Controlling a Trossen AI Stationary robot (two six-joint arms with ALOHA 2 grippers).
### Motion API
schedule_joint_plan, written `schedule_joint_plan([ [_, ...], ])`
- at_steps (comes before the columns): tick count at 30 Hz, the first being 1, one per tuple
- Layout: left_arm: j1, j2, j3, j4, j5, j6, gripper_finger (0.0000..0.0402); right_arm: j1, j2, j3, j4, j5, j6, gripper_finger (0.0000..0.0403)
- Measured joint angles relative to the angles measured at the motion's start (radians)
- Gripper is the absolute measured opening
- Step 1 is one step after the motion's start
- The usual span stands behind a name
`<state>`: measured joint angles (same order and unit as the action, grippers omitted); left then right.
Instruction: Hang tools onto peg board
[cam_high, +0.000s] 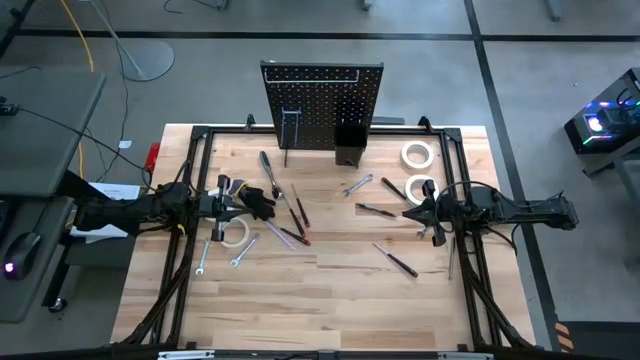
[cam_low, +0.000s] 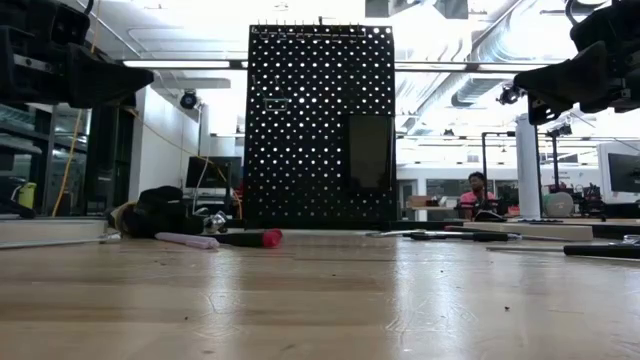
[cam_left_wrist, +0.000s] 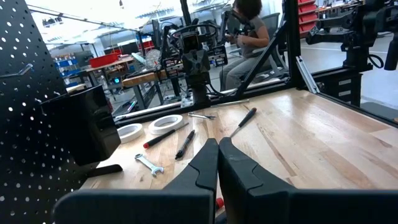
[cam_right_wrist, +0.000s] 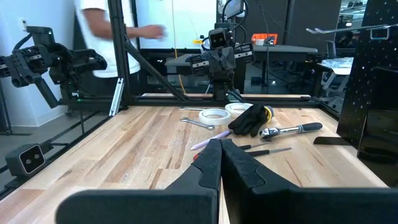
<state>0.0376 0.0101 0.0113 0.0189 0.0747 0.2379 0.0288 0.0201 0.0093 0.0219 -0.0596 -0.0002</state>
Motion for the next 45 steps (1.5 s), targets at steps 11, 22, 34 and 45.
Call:
schedule_joint_plan([
  [11,0.0,0.0,0.0,0.0,0.0,0.0,0.0,0.0,0.0,0.0,0.0,0.0,0.0,0.0],
  [22,0.0,0.0,0.0,0.0,0.0,0.0,0.0,0.0,0.0,0.0,0.0,0.0,0.0,0.0],
  [34,0.0,0.0,0.0,0.0,0.0,0.0,0.0,0.0,0.0,0.0,0.0,0.0,0.0,0.0],
  [45,-0.002,0.0,0.0,0.06,0.001,-0.067,0.0,0.0,0.0,0.0,0.0,0.0,0.0,0.0],
])
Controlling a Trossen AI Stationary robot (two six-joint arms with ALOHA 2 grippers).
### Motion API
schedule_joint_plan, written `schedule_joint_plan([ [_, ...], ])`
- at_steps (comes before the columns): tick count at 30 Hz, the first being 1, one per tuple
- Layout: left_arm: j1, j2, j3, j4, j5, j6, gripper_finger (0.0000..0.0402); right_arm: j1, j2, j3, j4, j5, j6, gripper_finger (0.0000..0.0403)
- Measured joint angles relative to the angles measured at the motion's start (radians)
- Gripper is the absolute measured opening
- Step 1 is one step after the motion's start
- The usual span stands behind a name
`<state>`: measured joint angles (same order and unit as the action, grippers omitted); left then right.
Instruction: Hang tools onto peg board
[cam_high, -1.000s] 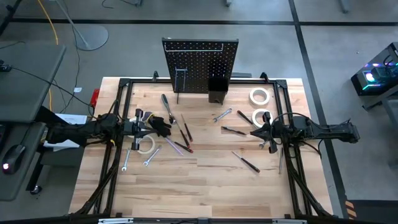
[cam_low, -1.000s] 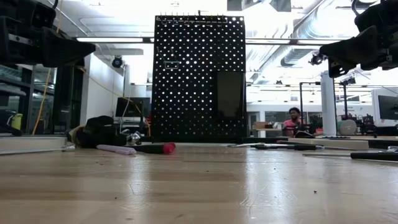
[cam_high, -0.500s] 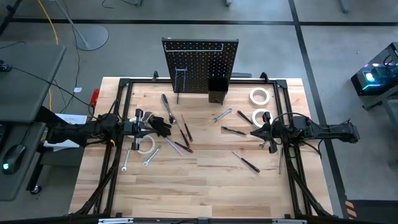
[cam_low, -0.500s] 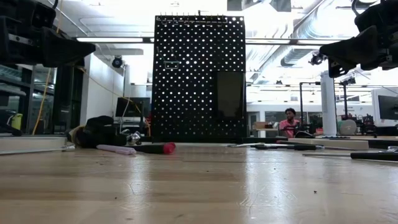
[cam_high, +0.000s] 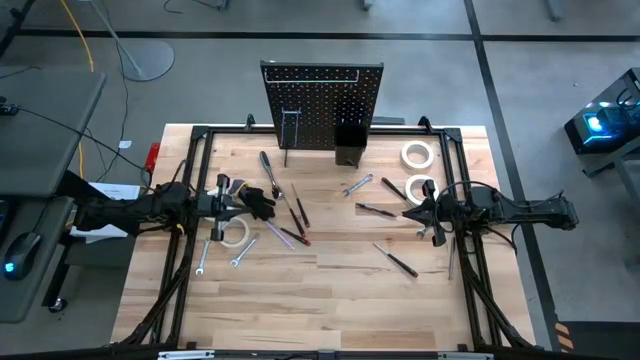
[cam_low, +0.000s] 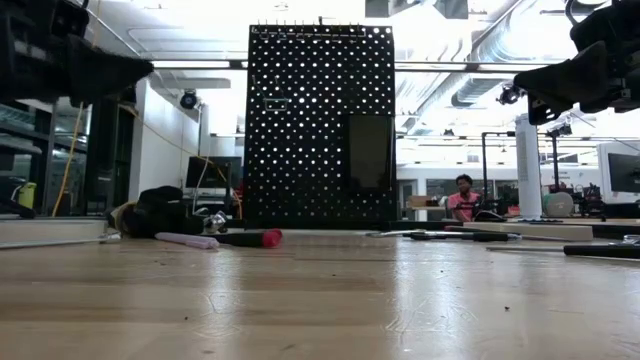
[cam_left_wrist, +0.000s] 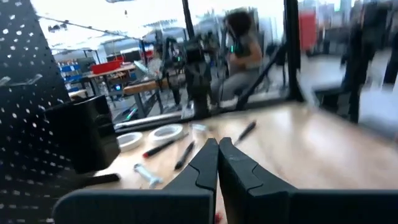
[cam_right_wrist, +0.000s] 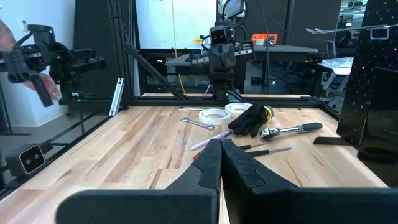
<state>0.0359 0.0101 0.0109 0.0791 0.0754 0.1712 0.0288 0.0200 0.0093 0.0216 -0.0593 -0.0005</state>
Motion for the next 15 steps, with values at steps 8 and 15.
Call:
schedule_joint_plan([
  [8,0.001,0.015,0.0,0.122,-0.01,-0.214,0.0,0.0,0.0,0.0,0.0,0.0,0.0,0.0],
  [15,0.001,0.076,0.0,0.407,-0.257,-0.567,0.0,0.0,0.001,0.0,0.0,0.0,0.0,0.0],
])
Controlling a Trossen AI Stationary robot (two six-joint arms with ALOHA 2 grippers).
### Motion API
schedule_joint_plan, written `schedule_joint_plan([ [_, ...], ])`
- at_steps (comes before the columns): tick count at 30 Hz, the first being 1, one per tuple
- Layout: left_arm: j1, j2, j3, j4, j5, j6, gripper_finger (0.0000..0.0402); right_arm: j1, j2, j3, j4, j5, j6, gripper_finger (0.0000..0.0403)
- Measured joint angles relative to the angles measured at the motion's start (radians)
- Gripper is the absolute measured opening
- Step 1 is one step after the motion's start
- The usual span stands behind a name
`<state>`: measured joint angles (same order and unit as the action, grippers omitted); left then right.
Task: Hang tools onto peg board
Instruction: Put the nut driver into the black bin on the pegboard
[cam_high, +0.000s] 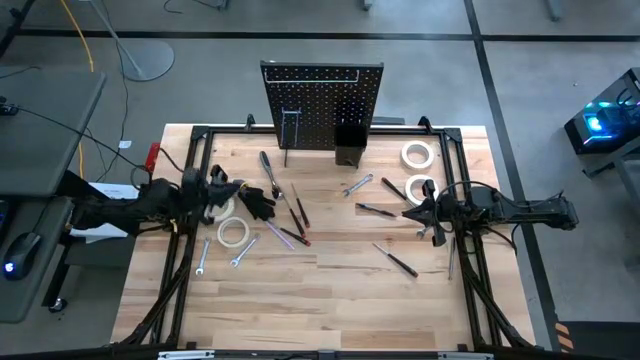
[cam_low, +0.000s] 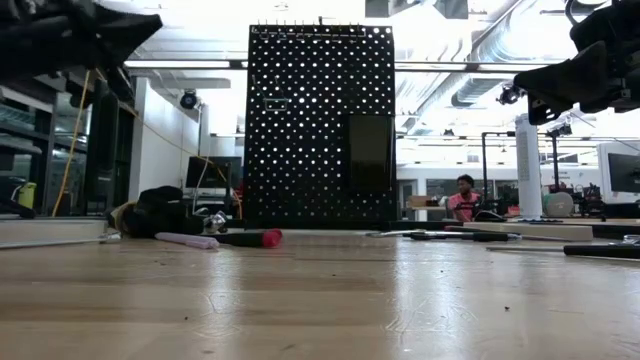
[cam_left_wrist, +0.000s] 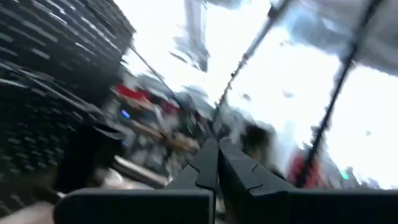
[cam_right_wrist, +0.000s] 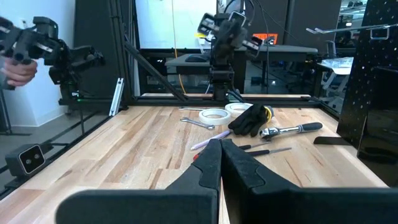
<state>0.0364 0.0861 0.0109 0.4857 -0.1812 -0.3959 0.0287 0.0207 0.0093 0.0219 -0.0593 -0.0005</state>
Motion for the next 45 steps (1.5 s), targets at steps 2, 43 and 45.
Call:
schedule_joint_plan([
  [2,0.0,0.035,0.0,0.062,-0.102,-0.032,0.0,0.0,-0.001,0.0,0.0,0.0,0.0,0.0],
  [43,0.081,0.73,0.749,-0.829,-0.074,-0.232,0.0,-0.005,0.33,0.032,0.629,0.709,1.4,0.0],
  [45,0.081,0.731,0.713,-0.826,-0.037,-0.236,0.0,-0.005,0.393,0.081,0.632,0.67,1.377,0.0],
])
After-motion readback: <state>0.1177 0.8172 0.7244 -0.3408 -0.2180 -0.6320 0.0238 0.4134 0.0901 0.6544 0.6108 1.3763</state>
